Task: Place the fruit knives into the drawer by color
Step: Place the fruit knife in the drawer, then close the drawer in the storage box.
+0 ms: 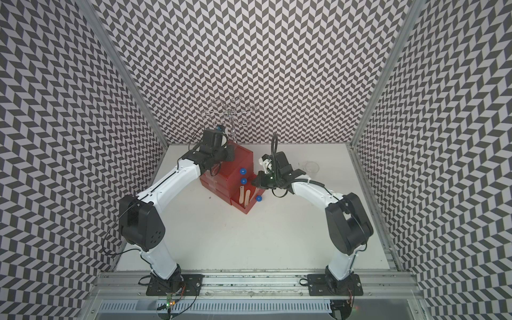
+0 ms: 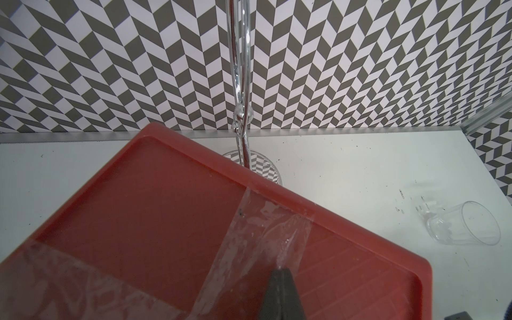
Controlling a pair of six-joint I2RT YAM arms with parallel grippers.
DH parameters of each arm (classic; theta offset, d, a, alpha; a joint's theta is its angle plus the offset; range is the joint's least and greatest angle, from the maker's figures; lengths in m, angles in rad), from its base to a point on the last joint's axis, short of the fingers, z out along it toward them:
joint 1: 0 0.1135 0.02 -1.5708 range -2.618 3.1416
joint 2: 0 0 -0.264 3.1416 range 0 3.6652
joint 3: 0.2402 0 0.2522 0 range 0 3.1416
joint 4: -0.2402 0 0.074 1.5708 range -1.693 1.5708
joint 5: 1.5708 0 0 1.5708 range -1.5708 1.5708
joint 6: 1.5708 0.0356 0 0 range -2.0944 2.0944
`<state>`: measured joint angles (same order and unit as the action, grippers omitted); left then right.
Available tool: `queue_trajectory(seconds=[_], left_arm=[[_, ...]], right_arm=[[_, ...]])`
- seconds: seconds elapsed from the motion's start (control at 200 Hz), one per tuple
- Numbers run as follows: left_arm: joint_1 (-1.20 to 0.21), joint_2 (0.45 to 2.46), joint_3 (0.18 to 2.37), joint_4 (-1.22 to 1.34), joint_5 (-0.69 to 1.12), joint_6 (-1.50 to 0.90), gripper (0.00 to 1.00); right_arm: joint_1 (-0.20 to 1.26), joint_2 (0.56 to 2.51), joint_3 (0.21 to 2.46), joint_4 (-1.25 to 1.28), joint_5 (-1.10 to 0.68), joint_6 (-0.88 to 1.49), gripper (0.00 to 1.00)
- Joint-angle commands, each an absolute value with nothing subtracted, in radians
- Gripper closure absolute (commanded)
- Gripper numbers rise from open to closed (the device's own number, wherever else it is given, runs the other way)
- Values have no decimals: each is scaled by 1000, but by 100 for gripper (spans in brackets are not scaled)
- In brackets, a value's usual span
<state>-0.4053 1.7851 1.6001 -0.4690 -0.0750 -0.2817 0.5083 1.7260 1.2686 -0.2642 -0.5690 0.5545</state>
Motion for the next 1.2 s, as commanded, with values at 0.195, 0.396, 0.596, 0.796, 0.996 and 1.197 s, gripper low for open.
queue_trajectory(seconds=[0.195,0.396,0.596,0.796,0.996,1.197], left_arm=[[-403,1900,1519,-751,-80,-281,100],[-404,1899,1519,-753,-81,-281,100],[-405,1898,1519,-753,-81,-281,100],[-405,1898,1519,-752,-78,-281,100],[-405,1901,1519,-752,-76,-281,100],[-405,1903,1519,-752,-80,-281,100]], right_arm=[[443,1629,1097,-192,-563,550,100],[434,1622,1006,-130,-580,574,100],[434,1623,952,-101,-585,583,100],[433,1657,910,-67,-594,585,100],[439,1705,912,-49,-614,588,100],[457,1755,943,-53,-614,585,100]])
